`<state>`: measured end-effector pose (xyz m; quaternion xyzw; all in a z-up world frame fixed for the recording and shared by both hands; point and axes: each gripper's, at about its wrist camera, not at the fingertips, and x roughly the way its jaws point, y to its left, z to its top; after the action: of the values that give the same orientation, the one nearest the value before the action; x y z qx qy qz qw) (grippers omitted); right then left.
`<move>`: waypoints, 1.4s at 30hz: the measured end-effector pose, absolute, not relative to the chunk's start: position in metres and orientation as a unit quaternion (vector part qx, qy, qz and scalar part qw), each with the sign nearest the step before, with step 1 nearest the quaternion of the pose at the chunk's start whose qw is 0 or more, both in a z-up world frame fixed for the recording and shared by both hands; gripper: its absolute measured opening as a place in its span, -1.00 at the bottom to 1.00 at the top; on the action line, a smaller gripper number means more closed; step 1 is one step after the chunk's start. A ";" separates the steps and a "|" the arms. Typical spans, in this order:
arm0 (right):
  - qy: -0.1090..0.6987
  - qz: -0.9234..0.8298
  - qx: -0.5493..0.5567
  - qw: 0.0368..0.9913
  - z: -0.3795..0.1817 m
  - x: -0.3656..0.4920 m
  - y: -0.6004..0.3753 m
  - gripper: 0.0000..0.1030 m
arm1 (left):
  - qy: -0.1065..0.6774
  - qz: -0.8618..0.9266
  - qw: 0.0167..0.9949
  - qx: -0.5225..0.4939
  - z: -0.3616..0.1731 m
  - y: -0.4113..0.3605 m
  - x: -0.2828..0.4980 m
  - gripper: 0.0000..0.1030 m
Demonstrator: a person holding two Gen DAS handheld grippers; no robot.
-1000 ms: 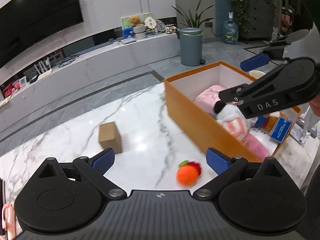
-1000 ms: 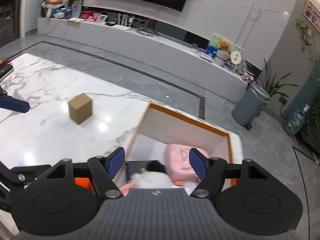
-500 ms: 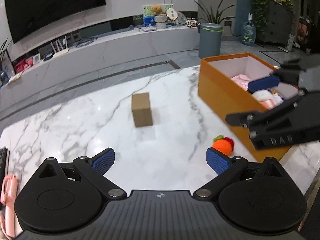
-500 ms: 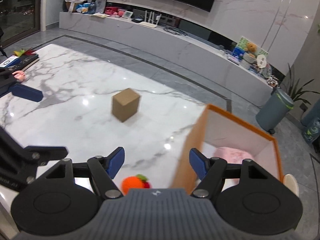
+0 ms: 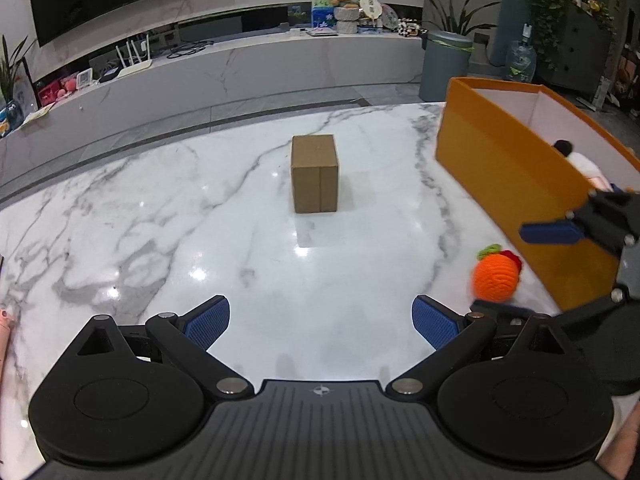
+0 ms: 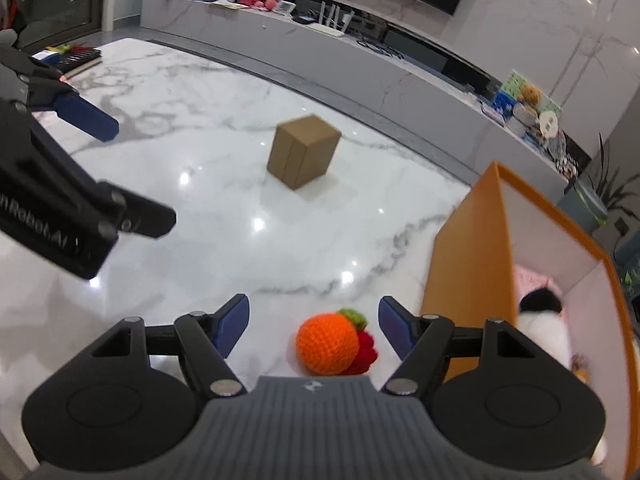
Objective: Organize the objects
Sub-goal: 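Move both grippers back over the table toward the cardboard box and orange ball, then grasp the small cardboard box with the left gripper while the right gripper grasps the orange crochet ball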
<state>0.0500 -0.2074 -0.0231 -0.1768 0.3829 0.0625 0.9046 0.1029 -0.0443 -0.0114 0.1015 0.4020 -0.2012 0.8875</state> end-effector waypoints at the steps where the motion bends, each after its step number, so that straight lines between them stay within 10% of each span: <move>1: 0.384 0.057 -0.173 0.905 -0.028 0.051 -0.208 0.41 | 0.401 -0.198 0.889 0.099 -0.013 -0.044 0.105 1.00; 14: 0.345 0.025 -0.137 0.928 -0.069 0.046 -0.219 0.41 | 0.376 -0.170 0.909 0.058 -0.027 -0.050 0.145 1.00; 21: 0.346 0.030 -0.100 0.932 -0.070 0.051 -0.229 -0.06 | 0.360 -0.168 0.916 0.057 -0.028 -0.074 0.169 1.00; 36: 0.290 0.052 -0.111 0.949 -0.065 0.049 -0.216 0.10 | 0.363 -0.140 0.919 0.059 -0.047 -0.096 0.211 0.99; 39: 0.295 0.056 -0.111 0.947 -0.067 0.053 -0.216 -0.06 | 0.371 -0.135 0.917 0.063 -0.051 -0.096 0.214 0.33; 42: 0.299 0.055 -0.104 0.947 -0.066 0.053 -0.216 -0.15 | 0.376 -0.142 0.914 0.059 -0.054 -0.094 0.213 0.13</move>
<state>0.0535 -0.2161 -0.0663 -0.1038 0.2989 0.0552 0.9470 0.2132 -0.0940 -0.0545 0.0587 0.3758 -0.1416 0.9139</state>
